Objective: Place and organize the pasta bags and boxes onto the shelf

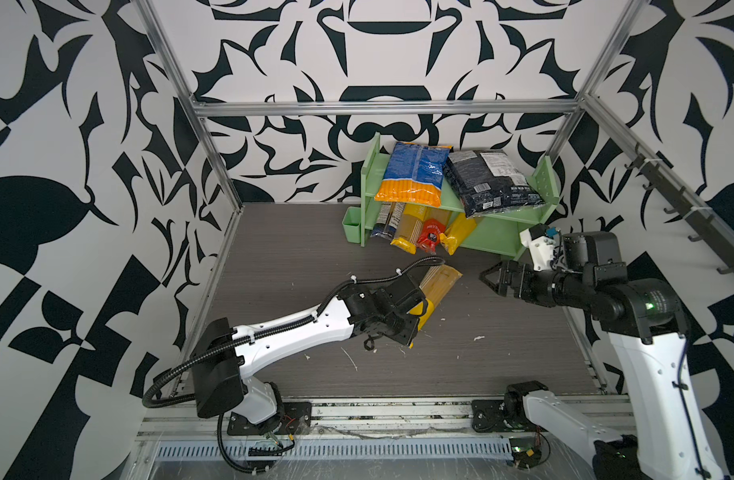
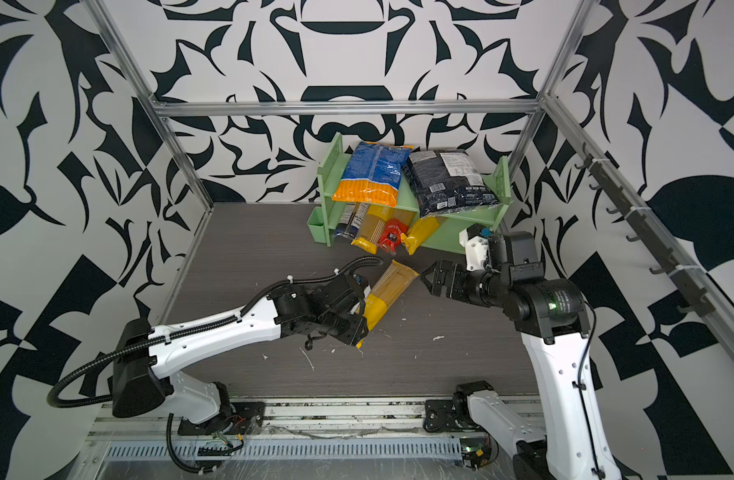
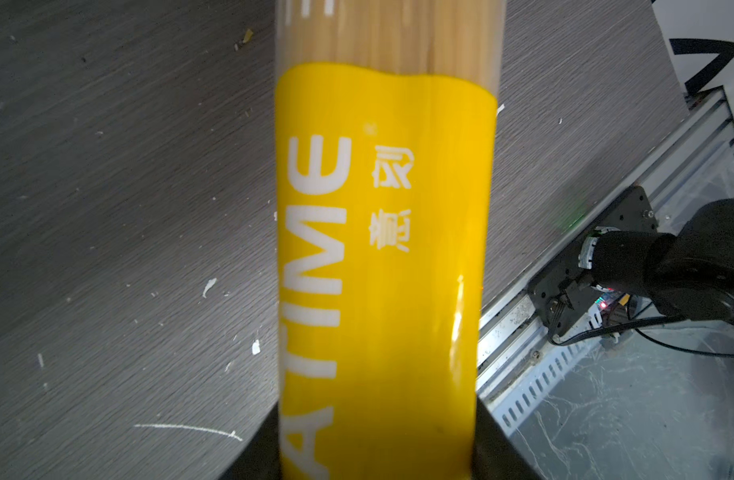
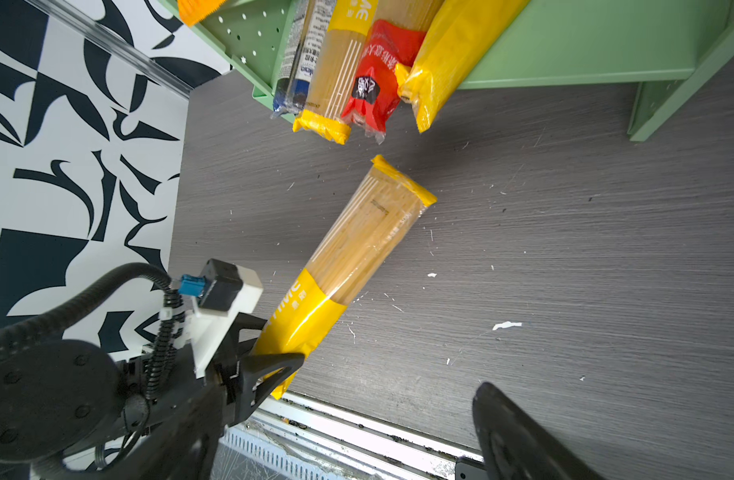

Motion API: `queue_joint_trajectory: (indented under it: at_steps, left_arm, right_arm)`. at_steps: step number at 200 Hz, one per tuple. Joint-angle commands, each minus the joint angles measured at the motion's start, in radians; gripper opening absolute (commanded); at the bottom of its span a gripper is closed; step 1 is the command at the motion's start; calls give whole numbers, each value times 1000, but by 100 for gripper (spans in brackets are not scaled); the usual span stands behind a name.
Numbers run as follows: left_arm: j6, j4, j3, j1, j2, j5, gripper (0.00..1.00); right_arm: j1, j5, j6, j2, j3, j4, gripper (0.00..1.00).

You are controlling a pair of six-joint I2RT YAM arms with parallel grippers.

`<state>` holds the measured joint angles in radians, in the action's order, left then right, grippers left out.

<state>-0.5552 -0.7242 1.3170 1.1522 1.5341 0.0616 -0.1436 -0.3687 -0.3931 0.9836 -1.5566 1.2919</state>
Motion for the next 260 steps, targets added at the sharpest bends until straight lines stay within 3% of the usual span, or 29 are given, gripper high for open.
queue_joint_trajectory:
  at_steps: [1,74,142,260]
  left_arm:
    - [66,113,102,3,19,3,0]
    - [162,142,316,-18,187,-14,0]
    - [187,173,502,-103,348,-88,0]
    - [173,179,1011,-198,722,-215,0]
  right_arm:
    - [3,19,-5,2,-60,9,96]
    - [4,90,5,6,-172,61,96]
    - [3,246,5,40,-349,157,96]
    - [3,340,14,125,-486,162,97]
